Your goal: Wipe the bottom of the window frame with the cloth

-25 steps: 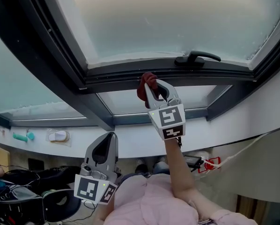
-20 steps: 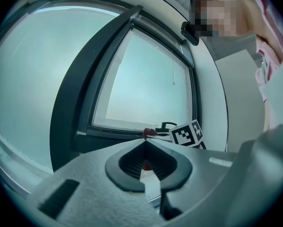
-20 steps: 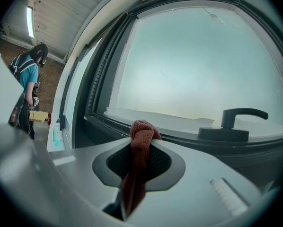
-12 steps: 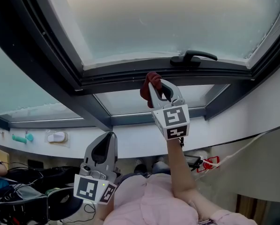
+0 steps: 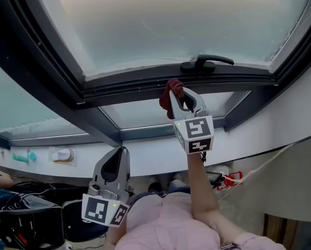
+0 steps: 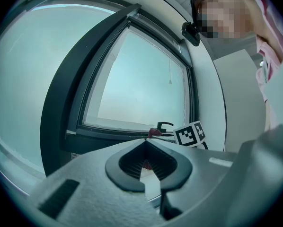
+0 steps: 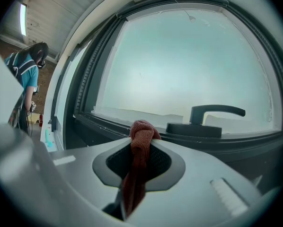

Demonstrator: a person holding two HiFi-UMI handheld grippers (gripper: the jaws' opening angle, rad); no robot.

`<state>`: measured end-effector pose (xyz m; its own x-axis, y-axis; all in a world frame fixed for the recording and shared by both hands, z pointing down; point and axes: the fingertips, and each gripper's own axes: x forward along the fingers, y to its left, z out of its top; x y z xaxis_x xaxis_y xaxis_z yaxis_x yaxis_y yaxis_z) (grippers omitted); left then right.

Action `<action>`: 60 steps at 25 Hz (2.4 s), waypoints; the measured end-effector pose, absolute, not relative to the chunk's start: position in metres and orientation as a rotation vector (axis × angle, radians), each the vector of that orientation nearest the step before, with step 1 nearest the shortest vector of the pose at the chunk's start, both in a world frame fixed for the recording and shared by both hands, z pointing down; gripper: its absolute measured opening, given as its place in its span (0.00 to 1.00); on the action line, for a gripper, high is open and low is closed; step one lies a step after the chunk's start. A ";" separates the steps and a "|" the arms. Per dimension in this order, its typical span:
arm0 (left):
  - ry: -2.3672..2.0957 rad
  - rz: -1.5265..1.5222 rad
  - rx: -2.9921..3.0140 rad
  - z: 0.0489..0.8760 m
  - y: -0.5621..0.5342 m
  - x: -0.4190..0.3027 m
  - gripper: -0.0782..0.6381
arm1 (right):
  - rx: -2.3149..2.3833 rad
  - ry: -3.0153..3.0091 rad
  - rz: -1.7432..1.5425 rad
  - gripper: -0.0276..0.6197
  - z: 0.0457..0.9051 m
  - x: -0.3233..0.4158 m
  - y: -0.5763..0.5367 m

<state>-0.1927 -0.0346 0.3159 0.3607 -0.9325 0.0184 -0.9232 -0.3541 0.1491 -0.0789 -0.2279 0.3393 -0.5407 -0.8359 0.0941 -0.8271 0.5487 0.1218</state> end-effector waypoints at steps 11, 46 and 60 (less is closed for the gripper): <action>-1.694 -0.065 2.448 0.322 -0.044 -0.184 0.11 | 1.428 -2.643 -0.152 0.13 0.337 -0.081 -0.234; -1.617 0.061 2.415 0.353 -0.065 -0.135 0.11 | 1.532 -2.646 -0.092 0.13 0.345 -0.015 -0.243; -1.644 0.048 2.405 0.349 -0.067 -0.133 0.11 | 1.533 -2.657 -0.083 0.13 0.342 -0.009 -0.243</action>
